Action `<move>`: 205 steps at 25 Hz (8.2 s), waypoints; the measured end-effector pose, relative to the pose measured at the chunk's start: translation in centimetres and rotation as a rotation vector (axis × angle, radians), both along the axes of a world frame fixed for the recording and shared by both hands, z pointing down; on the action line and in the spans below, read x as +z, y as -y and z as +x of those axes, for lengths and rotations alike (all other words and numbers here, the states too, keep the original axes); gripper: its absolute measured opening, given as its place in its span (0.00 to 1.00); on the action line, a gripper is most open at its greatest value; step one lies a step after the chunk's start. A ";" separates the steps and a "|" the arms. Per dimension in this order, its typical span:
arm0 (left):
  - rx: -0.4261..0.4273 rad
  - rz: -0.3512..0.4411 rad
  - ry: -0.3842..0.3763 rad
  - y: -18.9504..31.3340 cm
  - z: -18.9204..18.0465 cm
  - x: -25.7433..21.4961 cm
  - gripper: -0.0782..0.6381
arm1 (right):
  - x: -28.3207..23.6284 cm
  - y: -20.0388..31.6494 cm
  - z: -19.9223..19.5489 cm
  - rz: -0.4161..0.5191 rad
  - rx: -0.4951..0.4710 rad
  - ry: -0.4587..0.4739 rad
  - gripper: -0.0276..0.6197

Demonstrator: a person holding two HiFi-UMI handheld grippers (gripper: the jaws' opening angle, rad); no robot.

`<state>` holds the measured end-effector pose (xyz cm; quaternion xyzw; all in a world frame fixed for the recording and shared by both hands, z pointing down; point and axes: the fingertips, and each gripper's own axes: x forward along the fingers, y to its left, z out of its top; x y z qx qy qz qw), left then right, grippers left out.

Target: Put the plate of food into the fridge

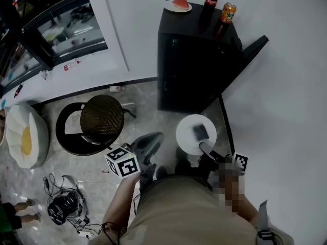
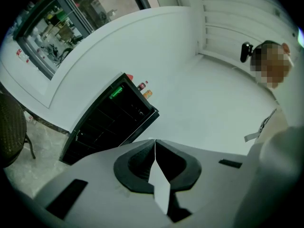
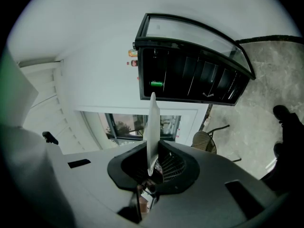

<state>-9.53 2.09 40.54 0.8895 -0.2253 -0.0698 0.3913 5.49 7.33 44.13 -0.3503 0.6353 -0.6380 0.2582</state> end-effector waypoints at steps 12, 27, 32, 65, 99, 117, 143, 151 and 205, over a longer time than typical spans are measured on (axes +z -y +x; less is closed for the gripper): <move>0.014 -0.009 0.070 2.5 2.6 1.0 0.13 | 0.8 2.5 1.4 -0.023 -0.009 -0.013 0.11; 0.015 -0.025 0.129 5.1 4.5 2.1 0.13 | 2.9 5.4 3.0 -0.054 -0.011 -0.034 0.11; 0.020 -0.031 0.144 5.6 5.3 2.7 0.13 | 3.8 6.5 3.6 -0.059 -0.008 -0.039 0.11; 0.019 -0.007 0.289 9.2 9.5 4.8 0.13 | 8.8 12.7 7.1 -0.094 -0.015 -0.097 0.11; 0.001 -0.103 0.308 13.3 13.4 9.0 0.13 | 13.5 19.2 8.9 -0.113 0.016 -0.118 0.11; -0.023 -0.118 0.377 14.6 12.9 11.1 0.13 | 15.5 22.5 9.2 -0.103 0.003 -0.137 0.11; -0.036 -0.136 0.407 14.8 13.5 11.7 0.13 | 16.1 25.9 9.2 -0.085 0.005 -0.109 0.11; -0.030 -0.146 0.407 14.8 13.9 12.1 0.13 | 17.0 27.1 9.3 -0.107 0.023 -0.106 0.11; -0.081 -0.227 0.455 14.2 10.3 15.4 0.13 | 23.4 33.3 9.6 -0.177 0.197 -0.024 0.11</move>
